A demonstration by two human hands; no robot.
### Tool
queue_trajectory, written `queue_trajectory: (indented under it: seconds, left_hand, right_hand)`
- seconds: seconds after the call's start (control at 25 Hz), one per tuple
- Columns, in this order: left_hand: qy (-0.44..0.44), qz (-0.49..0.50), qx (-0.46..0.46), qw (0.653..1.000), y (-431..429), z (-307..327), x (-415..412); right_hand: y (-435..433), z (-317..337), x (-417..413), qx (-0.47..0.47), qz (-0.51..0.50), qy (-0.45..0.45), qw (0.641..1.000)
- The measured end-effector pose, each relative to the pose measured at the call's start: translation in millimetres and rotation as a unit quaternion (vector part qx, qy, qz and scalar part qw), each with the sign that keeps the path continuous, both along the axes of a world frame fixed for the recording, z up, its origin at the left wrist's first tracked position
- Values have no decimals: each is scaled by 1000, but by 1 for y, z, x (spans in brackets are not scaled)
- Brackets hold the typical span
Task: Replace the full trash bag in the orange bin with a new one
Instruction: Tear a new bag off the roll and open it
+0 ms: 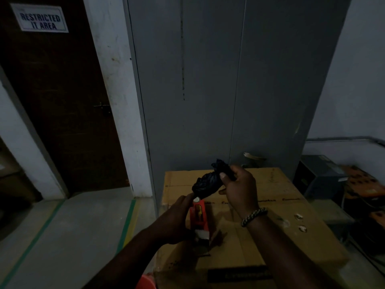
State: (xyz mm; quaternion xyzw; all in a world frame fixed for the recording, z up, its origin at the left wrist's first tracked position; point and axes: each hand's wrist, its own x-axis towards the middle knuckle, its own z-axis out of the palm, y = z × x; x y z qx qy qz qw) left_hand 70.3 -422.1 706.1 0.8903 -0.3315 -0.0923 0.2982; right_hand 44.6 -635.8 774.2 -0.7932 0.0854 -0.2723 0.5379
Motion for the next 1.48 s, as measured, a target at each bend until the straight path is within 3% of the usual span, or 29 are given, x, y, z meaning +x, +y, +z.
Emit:
queue_trajectory:
  seconds: [0.24,0.44,0.6,0.8,0.96,1.16,1.24,1.36,1.44,1.48]
  left_hand:
    - [71,-1,-95,993,2,9,-3]
    - [14,66,-135,988,-5,19,-2]
    - [29,44,-206,977,-19,35,-3]
    - [142,58,-293,944,-28,43,4]
    - [247,41,-354,901,-28,42,12]
    - [262,108,-465,839,-23,47,32]
    - [262,135,-501,814,-19,56,38]
    - [259,125,-518,806,-15,66,45]
    - [262,107,-528,801,-16,67,47]
    - [267,102,-533,796,-18,67,46]
  right_hand:
    - [1,-6,1,-10,12,-3,1000]
    - [-1,-7,4,-24,29,7,999]
    - [2,-4,2,-41,82,20,996]
    - [2,-3,6,-85,80,2,993]
    - [2,3,5,-68,89,-30,993]
    - [-6,8,-7,39,258,-74,962]
    - [-5,4,-11,0,337,-27,941]
    - [-4,-2,-9,-19,431,65,900]
    - [1,-2,-7,4,424,64,903]
    - [4,-2,-6,-11,368,33,929]
